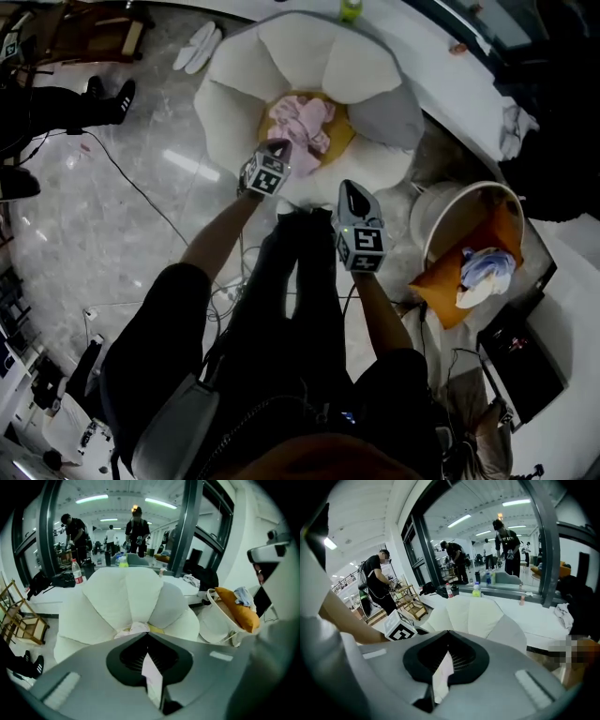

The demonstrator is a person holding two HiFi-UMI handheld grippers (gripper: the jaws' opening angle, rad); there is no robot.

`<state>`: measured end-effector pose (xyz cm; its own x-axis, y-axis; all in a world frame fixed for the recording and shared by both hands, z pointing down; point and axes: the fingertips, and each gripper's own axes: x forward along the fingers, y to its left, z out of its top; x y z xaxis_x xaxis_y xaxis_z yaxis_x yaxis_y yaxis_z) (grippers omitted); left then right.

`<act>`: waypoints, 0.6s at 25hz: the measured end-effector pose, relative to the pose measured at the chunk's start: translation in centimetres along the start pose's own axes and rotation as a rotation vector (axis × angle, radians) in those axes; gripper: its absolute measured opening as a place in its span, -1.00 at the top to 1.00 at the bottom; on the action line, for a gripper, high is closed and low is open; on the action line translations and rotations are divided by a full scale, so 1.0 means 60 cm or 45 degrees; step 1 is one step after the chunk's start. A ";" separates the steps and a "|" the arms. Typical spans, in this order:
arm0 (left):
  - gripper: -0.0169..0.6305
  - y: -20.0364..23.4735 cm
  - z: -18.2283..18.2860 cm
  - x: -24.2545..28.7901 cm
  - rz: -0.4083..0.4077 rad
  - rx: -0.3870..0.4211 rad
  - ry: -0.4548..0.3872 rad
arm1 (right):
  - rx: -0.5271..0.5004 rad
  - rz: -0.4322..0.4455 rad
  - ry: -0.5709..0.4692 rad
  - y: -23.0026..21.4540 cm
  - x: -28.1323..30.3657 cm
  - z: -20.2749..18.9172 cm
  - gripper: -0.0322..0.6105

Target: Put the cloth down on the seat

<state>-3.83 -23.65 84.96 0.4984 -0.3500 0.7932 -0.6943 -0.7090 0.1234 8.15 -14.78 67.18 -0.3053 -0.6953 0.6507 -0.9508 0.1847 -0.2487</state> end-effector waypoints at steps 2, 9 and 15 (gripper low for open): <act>0.92 -0.017 0.025 -0.035 -0.021 0.037 -0.026 | 0.041 0.026 0.030 0.017 -0.022 0.023 0.89; 0.92 -0.064 0.171 -0.189 -0.047 0.108 -0.232 | 0.002 0.071 -0.042 0.045 -0.076 0.114 0.89; 0.92 -0.083 0.290 -0.350 0.000 0.086 -0.382 | -0.070 0.138 -0.120 0.087 -0.113 0.214 0.89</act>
<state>-1.81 -23.42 57.30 0.6363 -0.5083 0.5802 -0.6633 -0.7446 0.0751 5.93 -18.00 52.25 -0.4026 -0.7307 0.5513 -0.9147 0.2982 -0.2727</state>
